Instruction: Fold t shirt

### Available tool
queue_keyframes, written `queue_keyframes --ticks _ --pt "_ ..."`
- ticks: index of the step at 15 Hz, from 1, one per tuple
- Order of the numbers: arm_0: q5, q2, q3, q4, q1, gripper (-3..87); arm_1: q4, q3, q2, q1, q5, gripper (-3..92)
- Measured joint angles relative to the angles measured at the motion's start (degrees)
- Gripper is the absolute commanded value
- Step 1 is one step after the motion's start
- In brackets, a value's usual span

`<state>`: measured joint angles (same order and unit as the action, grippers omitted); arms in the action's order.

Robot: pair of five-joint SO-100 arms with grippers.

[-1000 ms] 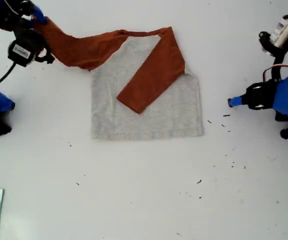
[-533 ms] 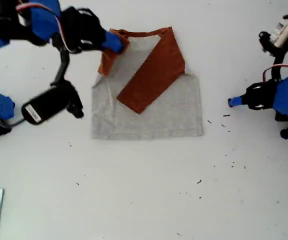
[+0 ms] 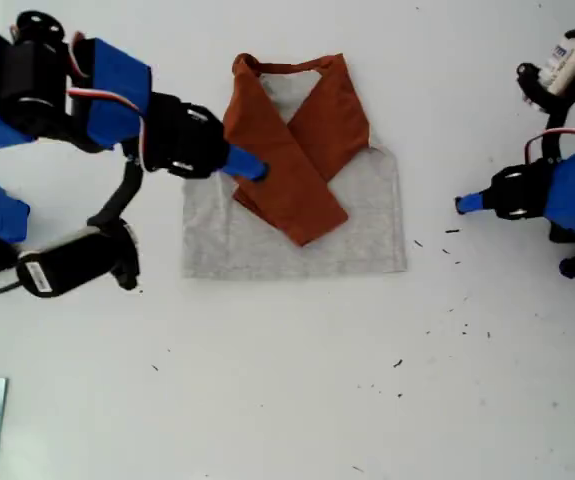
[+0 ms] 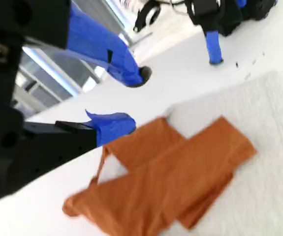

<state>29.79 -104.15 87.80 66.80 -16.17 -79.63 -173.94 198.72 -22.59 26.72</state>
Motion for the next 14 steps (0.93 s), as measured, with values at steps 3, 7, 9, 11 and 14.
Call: queue_keyframes --ticks 3,7,9,11,14 --pt "-5.27 -27.95 41.48 -10.81 -6.68 -0.3 0.00 0.00 0.00 0.00 0.00 3.4" --pt "-13.97 -50.01 84.20 -22.68 -7.56 -0.3 0.00 0.00 0.00 0.00 -0.18 3.3" --pt "-16.35 -53.79 84.81 -21.18 -5.54 -0.3 0.00 0.09 0.00 0.35 -2.20 3.2" --pt "-16.79 -52.21 71.54 -12.74 -2.46 3.3 -0.18 4.57 -4.66 2.37 -5.98 3.2" --pt "-15.73 -32.08 37.35 2.46 2.72 21.7 -4.57 38.50 -38.76 3.25 -4.04 25.7"
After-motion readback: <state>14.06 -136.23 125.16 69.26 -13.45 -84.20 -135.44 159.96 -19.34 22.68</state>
